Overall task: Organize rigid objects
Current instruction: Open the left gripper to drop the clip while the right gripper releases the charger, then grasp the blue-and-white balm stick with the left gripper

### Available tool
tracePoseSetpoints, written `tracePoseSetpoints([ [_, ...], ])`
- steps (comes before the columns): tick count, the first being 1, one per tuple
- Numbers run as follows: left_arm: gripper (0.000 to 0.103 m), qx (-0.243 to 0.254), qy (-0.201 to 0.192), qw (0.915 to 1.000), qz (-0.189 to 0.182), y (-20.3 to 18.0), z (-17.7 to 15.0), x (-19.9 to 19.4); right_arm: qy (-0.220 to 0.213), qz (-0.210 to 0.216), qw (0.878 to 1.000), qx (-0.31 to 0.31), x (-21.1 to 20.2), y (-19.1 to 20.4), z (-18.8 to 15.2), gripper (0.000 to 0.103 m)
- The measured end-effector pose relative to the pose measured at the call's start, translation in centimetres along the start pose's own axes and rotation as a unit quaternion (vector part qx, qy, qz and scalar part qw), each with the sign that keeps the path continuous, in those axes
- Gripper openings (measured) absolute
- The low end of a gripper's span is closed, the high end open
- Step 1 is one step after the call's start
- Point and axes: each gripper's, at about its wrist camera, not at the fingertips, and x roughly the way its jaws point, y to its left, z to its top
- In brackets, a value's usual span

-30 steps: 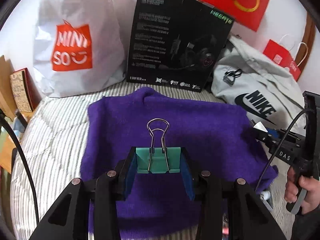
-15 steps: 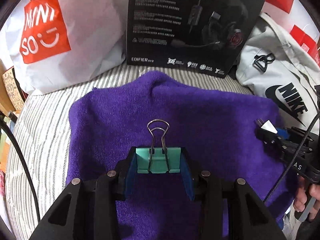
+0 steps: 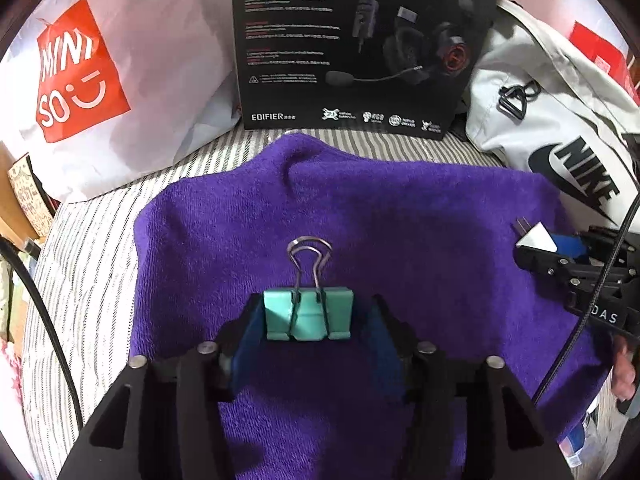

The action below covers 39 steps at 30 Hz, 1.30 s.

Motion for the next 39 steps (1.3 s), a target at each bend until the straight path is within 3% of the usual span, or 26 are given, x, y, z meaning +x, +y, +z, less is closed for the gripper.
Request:
tracePoseSetpoints([
  [5, 0.066, 0.011, 0.019, 0.9998, -0.002, 0.0, -0.2, -0.5, 0.011, -0.005, 1.000, -0.010, -0.5, 0.0, -0.9, 0.045],
  [12, 0.067, -0.020, 0.020, 0.9994, -0.022, 0.4, -2.8, -3.0, 0.012, 0.001, 1.000, 0.004, -3.3, -0.1, -3.8, 0.045],
  [24, 0.070, -0.046, -0.001, 0.9968, -0.065, -1.3, -10.1, -10.6, -0.045, 0.010, 0.995, 0.091, -14.1, -0.8, -11.9, 0.052],
  [30, 0.070, -0.052, 0.018, 0.9957, -0.075, -3.5, -12.8, -10.5, -0.057, -0.013, 0.990, 0.132, -17.1, -0.8, -16.3, 0.052],
  [39, 0.071, -0.056, 0.057, 0.9942, -0.072, -6.1, -14.1, -8.5, -0.066, -0.016, 0.984, 0.163, -18.9, -0.9, -21.4, 0.056],
])
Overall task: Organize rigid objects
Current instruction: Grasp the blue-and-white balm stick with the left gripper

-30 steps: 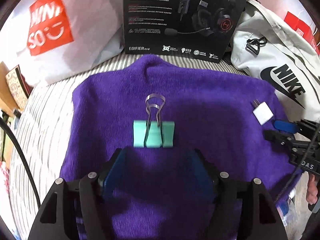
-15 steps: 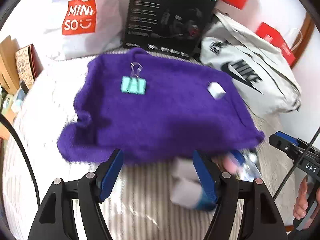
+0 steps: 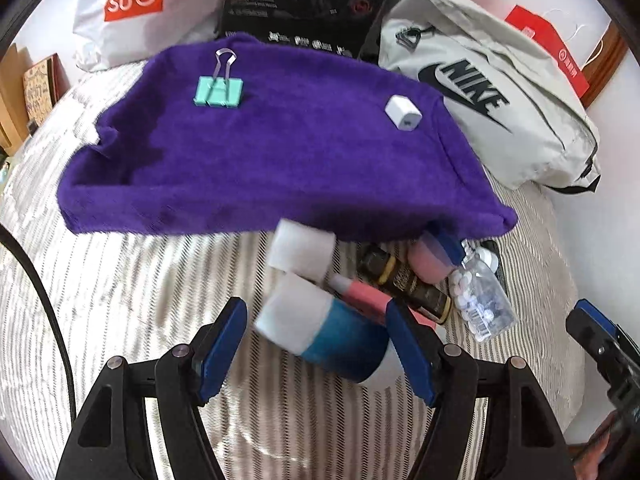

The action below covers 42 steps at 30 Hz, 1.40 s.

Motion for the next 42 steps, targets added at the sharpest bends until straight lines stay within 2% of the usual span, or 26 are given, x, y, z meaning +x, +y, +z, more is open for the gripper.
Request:
tracePoseSetpoints([
  [3, 0.071, 0.014, 0.012, 0.9997, 0.019, -0.4, -0.6, 0.5, -0.003, -0.004, 1.000, -0.009, -0.3, 0.2, -0.7, 0.056],
  [8, 0.074, 0.031, 0.009, 0.9989, 0.034, 0.4, -2.1, -0.5, -0.006, 0.001, 1.000, -0.014, -0.4, 0.7, -1.2, 0.056],
  [12, 0.075, 0.058, 0.011, 0.9958, 0.070, 1.4, -3.8, -1.8, -0.005, 0.007, 1.000, -0.022, -0.2, 1.2, -1.5, 0.056],
  [15, 0.077, 0.050, 0.010, 0.9970, 0.059, 2.6, -5.0, -2.7, -0.004, 0.011, 1.000, -0.025, 0.0, 1.4, -1.6, 0.056],
  [18, 0.077, 0.050, 0.026, 0.9964, 0.063, 3.4, -6.2, -2.8, 0.002, 0.010, 1.000, -0.030, 0.4, 1.6, -1.8, 0.056],
  [21, 0.077, 0.056, 0.013, 0.9959, 0.070, 4.0, -7.2, -3.4, 0.009, 0.007, 0.999, -0.034, 0.8, 1.7, -2.0, 0.056],
  [24, 0.077, 0.048, 0.003, 0.9970, 0.061, 4.1, -6.7, -3.2, 0.010, 0.008, 0.999, -0.036, 1.0, 1.8, -2.1, 0.056],
  [27, 0.075, 0.068, -0.013, 0.9959, 0.059, 3.6, -6.1, -3.0, 0.011, 0.006, 0.999, -0.038, 1.1, 1.9, -2.2, 0.056],
  [28, 0.073, 0.081, -0.016, 0.9944, 0.066, 3.3, -6.0, -2.8, 0.012, 0.007, 0.999, -0.038, 1.2, 1.9, -2.2, 0.056],
  [30, 0.059, 0.099, -0.018, 0.9930, 0.062, 2.7, -6.0, -2.6, 0.014, 0.006, 0.999, -0.039, 1.3, 1.8, -2.3, 0.056],
  [32, 0.038, 0.108, -0.019, 0.9929, 0.047, 2.2, -6.3, -2.7, 0.016, -0.001, 0.999, -0.041, 1.5, 1.7, -2.4, 0.056],
  [36, 0.035, 0.139, -0.035, 0.9886, 0.045, 0.9, -6.9, -2.7, 0.017, -0.009, 0.999, -0.036, 1.7, 0.8, -2.6, 0.056],
  [42, 0.035, 0.113, -0.033, 0.9928, 0.020, 1.9, -6.4, -2.8, 0.018, -0.019, 0.999, -0.020, 2.9, -0.9, -2.0, 0.056],
])
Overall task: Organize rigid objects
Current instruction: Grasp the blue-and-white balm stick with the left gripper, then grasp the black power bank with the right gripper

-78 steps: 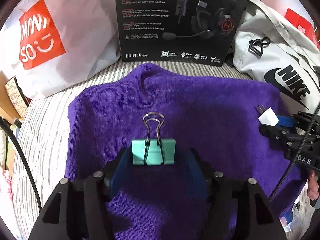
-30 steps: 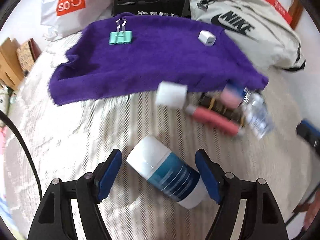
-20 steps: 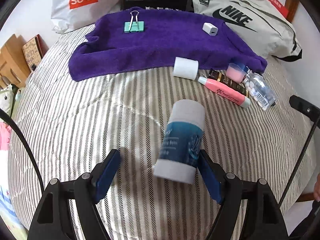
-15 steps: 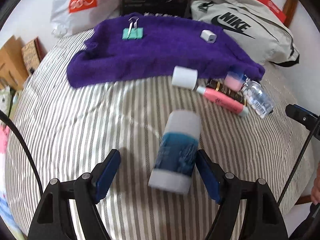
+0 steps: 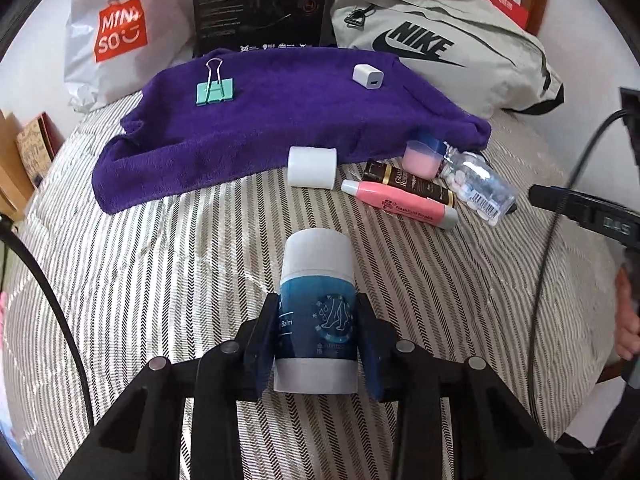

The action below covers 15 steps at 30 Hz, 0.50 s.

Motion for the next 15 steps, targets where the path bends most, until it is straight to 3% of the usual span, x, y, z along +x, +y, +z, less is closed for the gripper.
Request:
tracePoseSetpoints([
  [7, 0.035, -0.002, 0.006, 1.0000, 0.003, 0.5, 0.2, 0.3, 0.001, -0.001, 1.000, 0.008, 2.8, -0.8, 2.0, 0.056],
  [11, 0.035, -0.001, 0.007, 1.0000, 0.005, 0.5, 0.5, 0.5, 0.009, 0.004, 1.000, -0.019, 4.2, 0.0, 2.8, 0.055],
  [15, 0.035, 0.006, 0.008, 0.9999, 0.011, 0.3, 0.8, 0.8, 0.022, -0.006, 0.999, -0.047, 5.3, 0.9, 3.0, 0.042],
])
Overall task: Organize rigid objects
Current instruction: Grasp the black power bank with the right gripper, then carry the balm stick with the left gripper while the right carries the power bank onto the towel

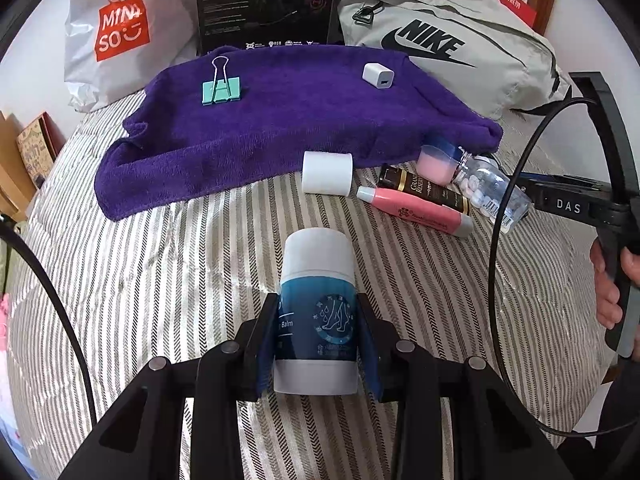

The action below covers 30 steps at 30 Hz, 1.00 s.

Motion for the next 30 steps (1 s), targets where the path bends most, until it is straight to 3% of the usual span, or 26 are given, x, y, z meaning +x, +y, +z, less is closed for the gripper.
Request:
tracePoseSetpoints([
  [11, 0.035, 0.019, -0.005, 0.9997, 0.017, -0.77, 0.58, 0.93, -0.004, 0.001, 1.000, -0.019, 0.99, 0.42, 0.11, 0.024],
  [23, 0.035, 0.011, -0.005, 0.9998, 0.014, -0.68, 0.54, 0.93, 0.007, -0.018, 0.999, -0.051, 0.78, 0.73, -0.14, 0.024],
  [30, 0.034, 0.003, -0.011, 0.9999, 0.000, -0.43, 0.39, 0.69, -0.015, -0.004, 0.999, -0.045, 0.73, 0.29, -0.66, 0.024],
])
